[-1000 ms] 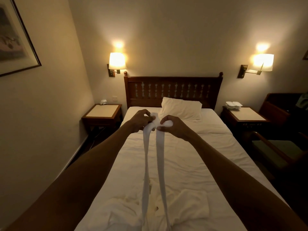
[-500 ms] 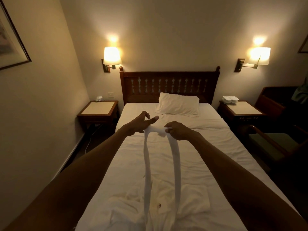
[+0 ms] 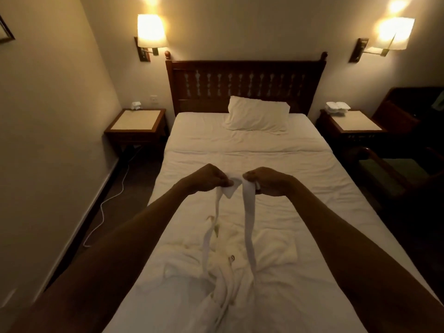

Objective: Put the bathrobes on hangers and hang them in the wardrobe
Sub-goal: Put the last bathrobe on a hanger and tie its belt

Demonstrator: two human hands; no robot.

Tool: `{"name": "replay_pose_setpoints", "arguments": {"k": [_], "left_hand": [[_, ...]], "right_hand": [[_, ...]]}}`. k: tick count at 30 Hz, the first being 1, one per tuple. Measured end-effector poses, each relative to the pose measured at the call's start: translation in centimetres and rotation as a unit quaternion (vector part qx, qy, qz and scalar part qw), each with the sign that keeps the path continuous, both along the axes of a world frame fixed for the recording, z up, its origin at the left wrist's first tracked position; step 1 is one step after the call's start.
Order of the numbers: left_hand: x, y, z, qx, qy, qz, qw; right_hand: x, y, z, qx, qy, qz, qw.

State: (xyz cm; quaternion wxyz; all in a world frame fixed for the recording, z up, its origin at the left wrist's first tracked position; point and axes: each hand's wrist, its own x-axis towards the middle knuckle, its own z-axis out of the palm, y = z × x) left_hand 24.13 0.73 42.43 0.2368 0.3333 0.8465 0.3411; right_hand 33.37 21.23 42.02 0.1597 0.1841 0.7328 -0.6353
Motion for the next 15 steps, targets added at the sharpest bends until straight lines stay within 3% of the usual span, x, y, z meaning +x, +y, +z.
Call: {"name": "replay_pose_setpoints", "arguments": {"k": [3, 7, 12, 15], "left_hand": [[1.4, -0.6, -1.9, 0.031, -0.016, 0.027, 0.999], [2.9, -2.9, -7.0, -0.003, -0.014, 0.094, 0.995], [4.3, -7.8, -14.5, -0.056, -0.090, 0.180, 0.978], [5.4, -10.2, -19.2, -0.083, -0.095, 0.251, 0.960]], "right_hand": [[1.6, -1.1, -2.2, 0.025, -0.001, -0.034, 0.999], [4.4, -1.1, -7.1, 0.157, 0.008, -0.044, 0.987], [9.1, 0.2, -15.5, 0.251, -0.014, -0.046, 0.967], [11.8, 0.5, -21.5, 0.307, -0.084, -0.078, 0.945]]}}
